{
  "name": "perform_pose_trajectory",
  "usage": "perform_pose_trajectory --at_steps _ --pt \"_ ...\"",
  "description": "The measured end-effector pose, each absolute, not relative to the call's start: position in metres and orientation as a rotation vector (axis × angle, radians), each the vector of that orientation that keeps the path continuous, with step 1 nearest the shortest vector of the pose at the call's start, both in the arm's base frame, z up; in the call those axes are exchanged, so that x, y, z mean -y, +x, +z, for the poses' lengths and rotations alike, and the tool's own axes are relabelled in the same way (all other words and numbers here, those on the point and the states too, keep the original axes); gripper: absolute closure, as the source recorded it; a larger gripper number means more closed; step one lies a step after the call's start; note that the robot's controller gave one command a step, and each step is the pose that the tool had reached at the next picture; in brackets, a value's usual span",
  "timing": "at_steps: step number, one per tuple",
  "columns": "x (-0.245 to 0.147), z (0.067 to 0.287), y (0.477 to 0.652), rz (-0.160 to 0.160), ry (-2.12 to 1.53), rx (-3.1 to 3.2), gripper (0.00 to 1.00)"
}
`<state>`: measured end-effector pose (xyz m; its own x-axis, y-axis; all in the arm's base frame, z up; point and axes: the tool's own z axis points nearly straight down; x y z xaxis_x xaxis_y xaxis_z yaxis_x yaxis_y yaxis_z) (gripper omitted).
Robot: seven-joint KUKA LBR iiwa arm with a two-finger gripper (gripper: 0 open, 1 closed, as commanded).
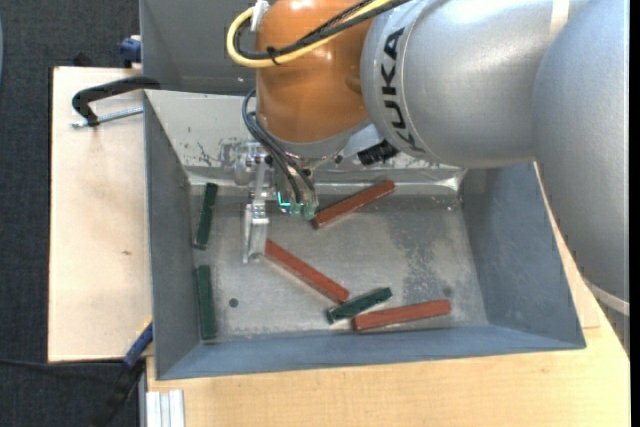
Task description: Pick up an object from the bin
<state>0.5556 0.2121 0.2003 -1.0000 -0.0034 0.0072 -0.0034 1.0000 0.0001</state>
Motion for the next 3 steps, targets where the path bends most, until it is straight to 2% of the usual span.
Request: perform_pose_trajectory --at_steps 1,2,3 --pt "-0.211 0.205 0.558 -0.003 0.002 3.143 0.00" --pt "-0.203 0.159 0.569 -0.007 -0.025 3.149 0.00" --pt "-0.185 0.102 0.581 -0.003 -0.218 3.135 0.00"
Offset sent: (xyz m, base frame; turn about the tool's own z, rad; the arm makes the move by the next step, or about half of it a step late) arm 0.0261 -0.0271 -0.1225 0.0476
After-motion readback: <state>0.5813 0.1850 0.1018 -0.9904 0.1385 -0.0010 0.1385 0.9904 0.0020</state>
